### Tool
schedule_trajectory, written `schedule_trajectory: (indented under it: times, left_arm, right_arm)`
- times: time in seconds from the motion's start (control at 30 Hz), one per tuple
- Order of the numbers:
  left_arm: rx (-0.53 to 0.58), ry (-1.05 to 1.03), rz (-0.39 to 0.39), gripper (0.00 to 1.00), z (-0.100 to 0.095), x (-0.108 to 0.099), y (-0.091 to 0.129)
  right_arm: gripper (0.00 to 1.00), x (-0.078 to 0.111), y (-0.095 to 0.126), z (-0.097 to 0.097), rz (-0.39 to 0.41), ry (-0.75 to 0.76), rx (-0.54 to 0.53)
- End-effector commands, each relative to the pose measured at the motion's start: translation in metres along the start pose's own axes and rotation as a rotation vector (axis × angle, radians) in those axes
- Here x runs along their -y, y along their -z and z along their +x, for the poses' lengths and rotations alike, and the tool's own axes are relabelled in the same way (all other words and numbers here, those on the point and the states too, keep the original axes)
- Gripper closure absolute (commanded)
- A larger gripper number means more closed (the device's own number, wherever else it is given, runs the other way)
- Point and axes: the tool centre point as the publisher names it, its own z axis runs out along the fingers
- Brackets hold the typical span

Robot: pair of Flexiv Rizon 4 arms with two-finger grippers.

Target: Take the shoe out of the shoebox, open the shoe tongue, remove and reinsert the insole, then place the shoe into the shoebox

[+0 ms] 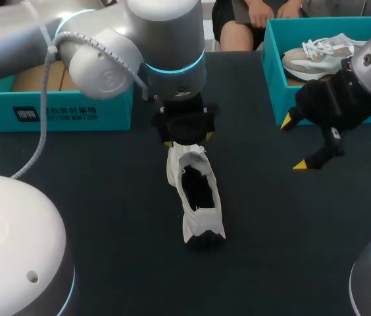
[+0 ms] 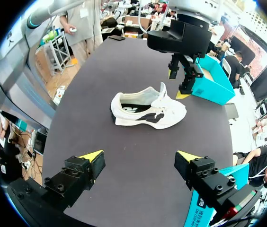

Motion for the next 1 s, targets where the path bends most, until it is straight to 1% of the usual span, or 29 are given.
schedule_trajectory:
  times: [0.03, 0.17, 0.3, 0.47, 0.53, 0.6, 0.77, 0.9, 1.0]
  left_arm:
    - [-0.025, -0.006, 0.022, 0.49, -0.009, -0.002, -0.016]
    - [-0.038, -0.01, 0.023, 0.52, -0.007, -0.004, -0.021]
    - [-0.056, -0.029, 0.042, 0.52, -0.002, 0.003, -0.024]
    - [-0.071, -0.039, 0.053, 0.55, 0.002, 0.009, -0.034]
    - [-0.074, -0.039, 0.055, 0.54, 0.003, 0.012, -0.036]
    - [-0.065, -0.034, 0.062, 0.56, 0.004, 0.016, -0.036]
    - [-0.033, -0.022, 0.059, 0.58, 0.005, 0.023, -0.032]
    - [-0.016, -0.009, 0.051, 0.65, 0.003, 0.032, -0.032]
    - [-0.005, -0.018, 0.06, 0.65, 0.005, 0.043, -0.03]
  right_arm:
    - [0.0, 0.0, -0.001, 0.0, 0.003, -0.001, 0.0]
    - [0.0, 0.0, -0.001, 0.0, 0.003, -0.001, 0.0]
    - [0.0, 0.0, -0.001, 0.0, 0.003, -0.001, 0.0]
    - [0.0, 0.0, -0.001, 0.0, 0.003, -0.001, 0.0]
    - [0.0, 0.0, -0.001, 0.0, 0.003, -0.001, 0.0]
    - [0.0, 0.0, -0.001, 0.0, 0.003, -0.001, 0.0]
    - [0.0, 0.0, -0.001, 0.0, 0.003, -0.001, 0.0]
    - [0.0, 0.0, -0.001, 0.0, 0.003, -0.001, 0.0]
    - [0.0, 0.0, -0.001, 0.0, 0.003, -0.001, 0.0]
